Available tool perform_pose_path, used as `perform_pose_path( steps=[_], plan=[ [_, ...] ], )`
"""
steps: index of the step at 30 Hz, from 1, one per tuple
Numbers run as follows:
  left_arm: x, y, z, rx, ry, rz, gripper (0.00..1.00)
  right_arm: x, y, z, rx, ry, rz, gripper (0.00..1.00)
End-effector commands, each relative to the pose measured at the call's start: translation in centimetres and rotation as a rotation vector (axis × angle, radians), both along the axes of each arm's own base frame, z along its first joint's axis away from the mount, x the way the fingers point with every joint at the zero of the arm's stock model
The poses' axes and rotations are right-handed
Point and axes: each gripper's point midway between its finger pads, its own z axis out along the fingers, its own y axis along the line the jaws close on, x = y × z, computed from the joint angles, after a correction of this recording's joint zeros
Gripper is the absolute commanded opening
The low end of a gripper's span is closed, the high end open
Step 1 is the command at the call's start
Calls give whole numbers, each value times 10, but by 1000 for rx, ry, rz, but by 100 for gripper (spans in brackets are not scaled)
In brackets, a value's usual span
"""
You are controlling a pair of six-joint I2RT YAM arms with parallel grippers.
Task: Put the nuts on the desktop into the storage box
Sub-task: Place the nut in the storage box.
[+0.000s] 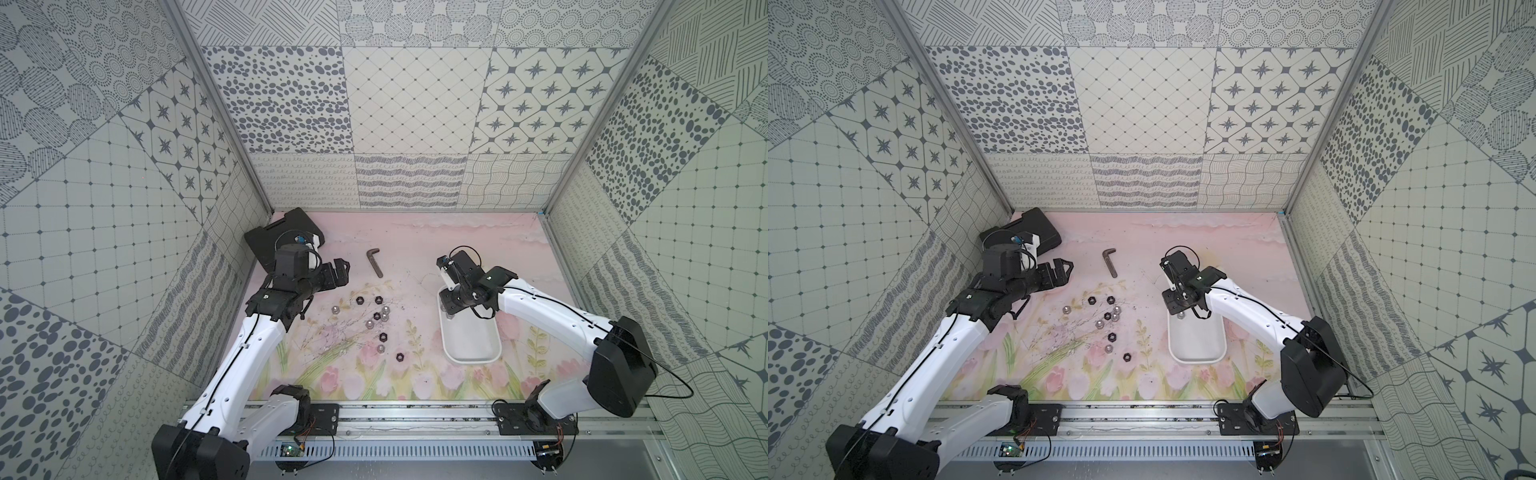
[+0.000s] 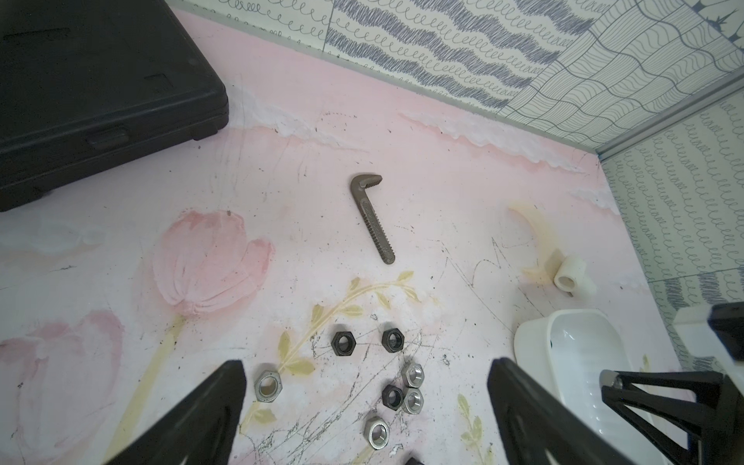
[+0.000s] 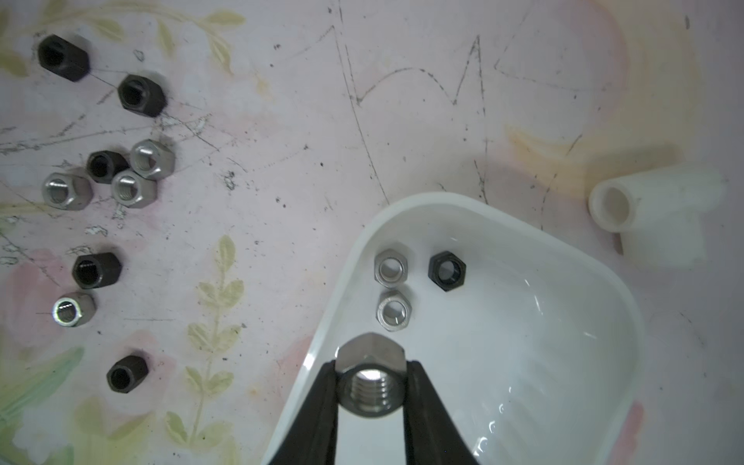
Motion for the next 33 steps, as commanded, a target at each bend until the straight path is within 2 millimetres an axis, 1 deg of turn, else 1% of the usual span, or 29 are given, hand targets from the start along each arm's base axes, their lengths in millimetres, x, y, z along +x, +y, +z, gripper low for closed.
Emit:
perform_pose_path(
  steps=[1, 3, 6, 10, 15, 19, 27, 33],
  plan=[
    [2, -4, 2, -18, -12, -12, 99, -6, -16, -10, -8, 21, -41, 24],
    [1, -3, 1, -19, -9, -8, 99, -10, -24, -21, -31, 45, -53, 24],
    [1, -4, 2, -20, -6, -10, 99, -14, -30, -36, -61, 78, -62, 24],
    [0, -3, 3, -19, -8, -8, 99, -12, -29, -51, -75, 91, -58, 24],
    [0, -4, 2, -21, -2, -11, 99, -6, -27, -64, -87, 99, -61, 24],
    [0, -4, 1, -21, 0, -12, 99, 3, -26, -68, -108, 98, -64, 25],
    [-2, -1, 1, -14, -3, -2, 99, 18, -32, -75, -137, 111, -95, 27],
    [-3, -2, 0, -12, -3, -6, 99, 23, -27, -81, -137, 132, -82, 32]
  ],
)
